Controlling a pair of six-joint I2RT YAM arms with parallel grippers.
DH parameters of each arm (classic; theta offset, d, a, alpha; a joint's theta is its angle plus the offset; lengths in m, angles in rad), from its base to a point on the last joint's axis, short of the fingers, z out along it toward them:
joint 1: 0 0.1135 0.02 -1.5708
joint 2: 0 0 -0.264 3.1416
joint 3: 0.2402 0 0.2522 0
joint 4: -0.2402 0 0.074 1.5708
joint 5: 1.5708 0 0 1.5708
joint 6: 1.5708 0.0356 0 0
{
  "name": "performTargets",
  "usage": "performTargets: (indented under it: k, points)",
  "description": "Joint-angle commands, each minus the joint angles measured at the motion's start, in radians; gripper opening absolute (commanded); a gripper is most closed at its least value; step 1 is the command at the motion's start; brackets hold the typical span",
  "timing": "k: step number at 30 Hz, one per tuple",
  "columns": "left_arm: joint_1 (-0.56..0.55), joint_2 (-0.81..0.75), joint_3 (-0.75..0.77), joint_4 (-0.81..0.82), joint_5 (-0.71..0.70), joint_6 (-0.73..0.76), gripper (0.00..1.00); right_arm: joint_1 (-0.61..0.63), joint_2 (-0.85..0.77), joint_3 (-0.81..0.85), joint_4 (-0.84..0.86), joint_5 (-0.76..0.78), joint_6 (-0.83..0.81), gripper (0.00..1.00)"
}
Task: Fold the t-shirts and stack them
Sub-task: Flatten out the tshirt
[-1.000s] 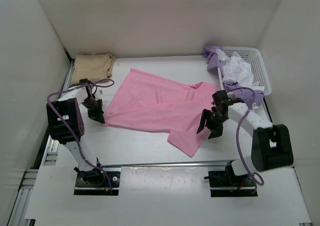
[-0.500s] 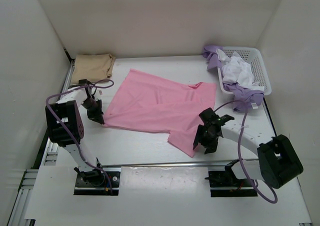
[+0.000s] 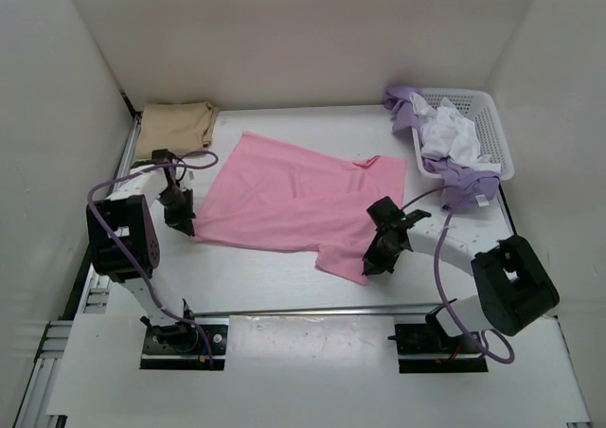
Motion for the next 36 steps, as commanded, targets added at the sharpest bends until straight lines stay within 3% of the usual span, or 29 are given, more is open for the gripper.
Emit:
performTargets:
  k: [1, 3, 5, 7, 8, 9, 11, 13, 17, 21, 24, 27, 31, 36]
  points:
    - [-0.054, -0.046, 0.01, 0.001, -0.056, 0.004, 0.1, -0.141, -0.022, 0.11, 0.029, 0.127, -0.098, 0.0]
    - [-0.125, -0.017, 0.102, -0.012, -0.088, 0.004, 0.1, -0.217, 0.053, 0.245, 0.018, 0.127, -0.239, 0.0]
    - [-0.192, 0.016, 0.212, -0.035, -0.131, 0.004, 0.1, -0.318, 0.21, 0.562, -0.08, 0.037, -0.324, 0.0]
    - [-0.205, 0.089, 0.462, -0.089, -0.154, 0.004, 0.1, -0.378, 0.403, 0.843, -0.189, -0.023, -0.43, 0.0]
    - [-0.205, 0.121, 0.566, -0.11, -0.165, 0.004, 0.1, -0.389, 0.465, 1.159, -0.311, -0.044, -0.456, 0.0]
    - [-0.205, 0.157, 0.8, -0.136, -0.165, 0.004, 0.1, -0.389, 0.521, 1.317, -0.364, -0.058, -0.479, 0.0]
    - [-0.183, 0.258, 1.022, -0.176, -0.2, 0.004, 0.1, -0.412, 0.631, 1.693, -0.427, -0.068, -0.508, 0.0]
    - [-0.174, 0.275, 1.198, -0.146, -0.29, 0.004, 0.1, -0.436, 0.592, 1.765, -0.375, -0.08, -0.508, 0.0]
    - [-0.174, 0.173, 1.138, 0.039, -0.373, 0.004, 0.1, -0.473, 0.341, 1.48, -0.049, -0.092, -0.47, 0.0]
    - [-0.174, 0.114, 1.109, 0.049, -0.373, 0.004, 0.1, -0.484, 0.204, 1.346, -0.066, -0.08, -0.501, 0.0]
    - [-0.174, 0.023, 0.962, 0.049, -0.346, 0.004, 0.1, -0.473, 0.046, 1.157, -0.102, -0.08, -0.513, 0.0]
    - [-0.174, -0.091, 0.741, 0.027, -0.312, 0.004, 0.1, -0.452, -0.124, 0.942, -0.102, -0.048, -0.513, 0.0]
    - [-0.183, -0.219, 0.465, -0.041, -0.312, 0.004, 0.1, -0.404, -0.347, 0.493, -0.148, 0.007, -0.462, 0.0]
    - [-0.203, -0.323, 0.055, -0.069, -0.323, 0.004, 0.1, -0.297, -0.54, 0.177, -0.289, 0.067, -0.442, 0.0]
